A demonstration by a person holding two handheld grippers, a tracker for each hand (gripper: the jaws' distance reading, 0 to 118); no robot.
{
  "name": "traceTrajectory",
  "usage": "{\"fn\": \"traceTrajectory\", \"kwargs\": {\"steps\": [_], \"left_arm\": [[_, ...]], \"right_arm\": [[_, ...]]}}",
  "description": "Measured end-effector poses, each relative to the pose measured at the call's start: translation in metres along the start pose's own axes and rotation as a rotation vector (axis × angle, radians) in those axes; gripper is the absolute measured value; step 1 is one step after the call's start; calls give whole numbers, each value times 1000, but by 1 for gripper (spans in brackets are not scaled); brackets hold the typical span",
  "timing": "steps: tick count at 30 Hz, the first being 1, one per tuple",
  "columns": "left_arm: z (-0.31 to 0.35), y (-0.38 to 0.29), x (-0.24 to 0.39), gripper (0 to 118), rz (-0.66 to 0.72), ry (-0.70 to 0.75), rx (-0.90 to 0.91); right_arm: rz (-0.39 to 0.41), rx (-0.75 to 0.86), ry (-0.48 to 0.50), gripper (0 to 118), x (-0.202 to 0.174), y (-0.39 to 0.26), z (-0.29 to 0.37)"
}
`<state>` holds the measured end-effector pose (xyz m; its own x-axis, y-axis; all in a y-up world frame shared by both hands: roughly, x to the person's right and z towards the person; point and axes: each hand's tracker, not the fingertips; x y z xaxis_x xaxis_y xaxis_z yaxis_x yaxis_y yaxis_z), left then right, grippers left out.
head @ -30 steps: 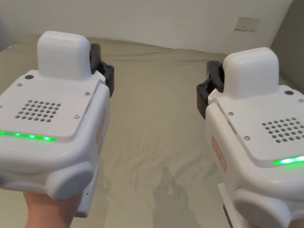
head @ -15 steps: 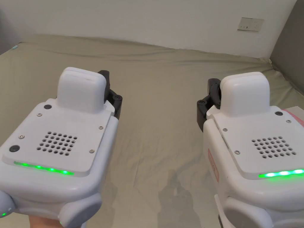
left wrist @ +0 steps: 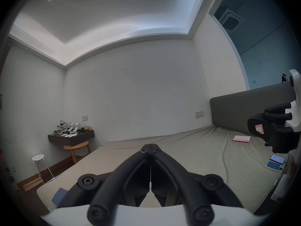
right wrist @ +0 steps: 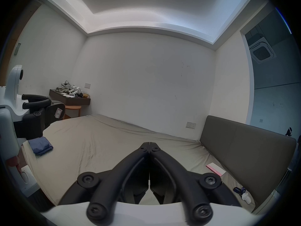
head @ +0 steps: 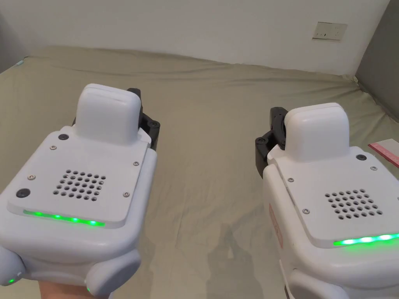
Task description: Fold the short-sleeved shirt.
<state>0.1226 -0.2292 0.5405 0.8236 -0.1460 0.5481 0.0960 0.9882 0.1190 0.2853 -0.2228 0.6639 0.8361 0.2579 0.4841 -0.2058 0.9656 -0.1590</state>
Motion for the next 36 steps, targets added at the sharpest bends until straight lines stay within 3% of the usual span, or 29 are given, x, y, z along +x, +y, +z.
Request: {"fn": "traceTrajectory", "kwargs": {"steps": [10,11,12,13,16,17,18,20,24,26,31,36], "left_arm": [[-5,-2,3,0,16,-12,-10],[-7,-2,3,0,16,-13,-12],[-8,-2,3,1,15,-14,-15],[-8,-3,3,11,18,-16,-18],[-11,-4,2,31,26,-20,-28],[-13,-4,1,60,26,-26,-39],[-15,-5,1,83,29,-33,-51],[-16,-6,0,115,35,-32,-56],[-15,-5,-1,118,38,-20,-50],[-16,-4,-1,118,37,-20,-50],[-17,-2,0,118,39,-20,-46],[-18,-1,3,118,34,-24,-47]], "right_arm": [[-3,8,9,4,-1,-5,-1],[-3,8,10,21,0,-5,-3],[-6,10,15,48,0,-5,-4],[-5,14,12,82,0,-6,-5],[-12,3,28,107,4,-9,-11],[-18,21,25,114,5,-10,-10],[-19,23,15,114,4,-9,-9],[-29,-1,14,114,6,-7,-13],[-157,-127,62,114,14,3,-21],[-214,-182,6,114,15,11,-22],[-181,-268,-93,114,13,25,-25],[-164,-251,-88,114,13,25,-23]]}}
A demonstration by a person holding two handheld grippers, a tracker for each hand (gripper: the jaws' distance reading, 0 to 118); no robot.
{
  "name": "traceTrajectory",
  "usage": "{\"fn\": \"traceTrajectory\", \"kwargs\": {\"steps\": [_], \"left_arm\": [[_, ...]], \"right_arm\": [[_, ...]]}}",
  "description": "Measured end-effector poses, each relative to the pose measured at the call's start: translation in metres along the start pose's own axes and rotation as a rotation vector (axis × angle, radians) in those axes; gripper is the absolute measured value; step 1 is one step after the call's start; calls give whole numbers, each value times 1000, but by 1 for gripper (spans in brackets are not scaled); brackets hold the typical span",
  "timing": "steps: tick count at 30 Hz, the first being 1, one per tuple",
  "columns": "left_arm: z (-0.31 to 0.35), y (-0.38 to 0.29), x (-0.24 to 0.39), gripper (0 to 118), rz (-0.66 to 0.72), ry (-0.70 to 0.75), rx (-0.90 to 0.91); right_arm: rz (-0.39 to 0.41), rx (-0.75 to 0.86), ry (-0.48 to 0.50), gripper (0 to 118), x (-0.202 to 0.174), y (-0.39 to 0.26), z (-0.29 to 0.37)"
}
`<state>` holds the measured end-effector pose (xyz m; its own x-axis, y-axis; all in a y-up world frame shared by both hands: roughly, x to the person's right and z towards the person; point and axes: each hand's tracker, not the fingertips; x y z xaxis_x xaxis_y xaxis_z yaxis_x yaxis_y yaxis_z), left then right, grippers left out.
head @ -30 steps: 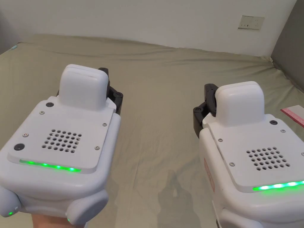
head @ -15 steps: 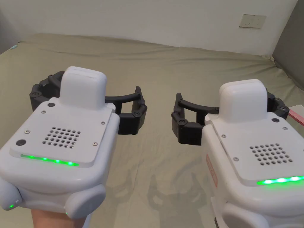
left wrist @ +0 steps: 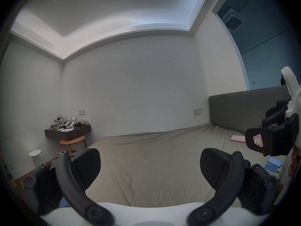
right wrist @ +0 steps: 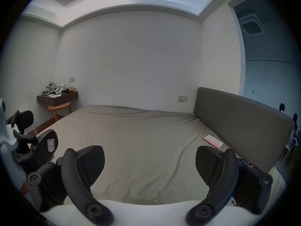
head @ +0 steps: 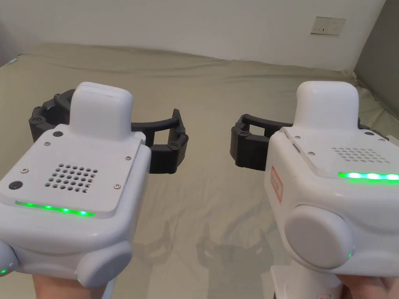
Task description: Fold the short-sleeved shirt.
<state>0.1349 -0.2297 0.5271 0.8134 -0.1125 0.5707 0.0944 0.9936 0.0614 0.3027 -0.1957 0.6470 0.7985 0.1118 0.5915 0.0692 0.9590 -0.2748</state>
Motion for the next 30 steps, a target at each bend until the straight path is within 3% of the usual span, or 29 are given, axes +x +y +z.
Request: {"fn": "traceTrajectory", "kwargs": {"steps": [12,16,18,23,30], "left_arm": [[-3,-3,3,118,-9,-9,-19],[-3,-3,4,118,-11,-9,-15],[-2,-2,4,118,-13,-9,-14],[-2,-2,3,118,-5,-10,-17],[0,-2,4,118,-9,-12,-18]], "right_arm": [[-30,8,90,114,5,-8,1],[-44,39,78,114,5,-5,3],[-75,-10,33,114,5,-1,2],[-88,-61,34,114,5,-1,-3],[-57,-81,64,114,4,-3,-3]]}}
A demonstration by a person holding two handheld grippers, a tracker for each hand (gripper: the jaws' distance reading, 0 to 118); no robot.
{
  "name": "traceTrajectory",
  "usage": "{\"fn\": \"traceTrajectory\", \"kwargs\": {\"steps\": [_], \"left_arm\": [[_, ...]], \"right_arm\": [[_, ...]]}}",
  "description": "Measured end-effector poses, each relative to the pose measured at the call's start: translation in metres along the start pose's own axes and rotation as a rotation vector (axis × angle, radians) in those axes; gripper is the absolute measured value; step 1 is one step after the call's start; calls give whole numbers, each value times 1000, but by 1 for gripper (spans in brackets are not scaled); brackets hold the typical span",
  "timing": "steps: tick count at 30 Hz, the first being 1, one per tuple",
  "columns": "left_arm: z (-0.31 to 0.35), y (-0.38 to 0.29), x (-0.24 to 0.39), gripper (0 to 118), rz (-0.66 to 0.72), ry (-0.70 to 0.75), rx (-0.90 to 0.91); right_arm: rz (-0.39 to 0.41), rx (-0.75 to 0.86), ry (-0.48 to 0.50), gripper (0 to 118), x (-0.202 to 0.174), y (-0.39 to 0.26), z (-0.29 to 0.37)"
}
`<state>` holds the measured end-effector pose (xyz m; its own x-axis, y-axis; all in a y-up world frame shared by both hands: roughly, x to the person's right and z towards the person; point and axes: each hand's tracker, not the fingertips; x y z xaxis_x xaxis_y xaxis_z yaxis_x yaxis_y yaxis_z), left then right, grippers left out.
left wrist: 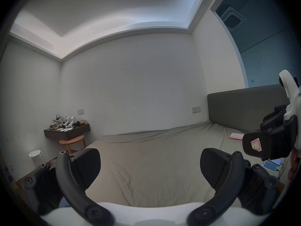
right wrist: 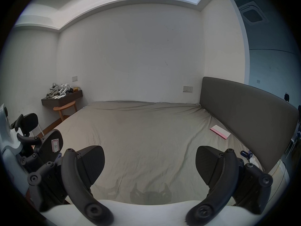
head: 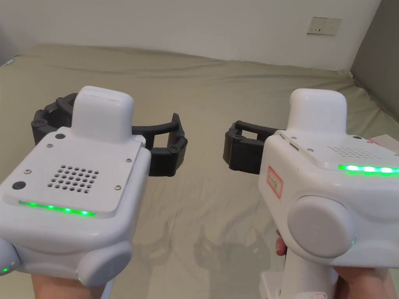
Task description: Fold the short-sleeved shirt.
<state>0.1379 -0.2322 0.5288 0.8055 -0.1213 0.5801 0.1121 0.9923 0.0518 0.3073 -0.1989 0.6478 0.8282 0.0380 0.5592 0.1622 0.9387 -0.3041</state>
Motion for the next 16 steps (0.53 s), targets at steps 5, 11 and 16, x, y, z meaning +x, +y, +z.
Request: {"fn": "traceTrajectory", "kwargs": {"steps": [5,11,16], "left_arm": [[1,2,1,118,-4,-3,7],[2,3,0,118,-5,-2,8],[1,2,-1,118,-2,-1,3]], "right_arm": [[-2,17,36,114,0,-1,1],[6,-31,2,114,-3,-3,-7],[-2,-26,9,114,-2,-3,-8]]}}
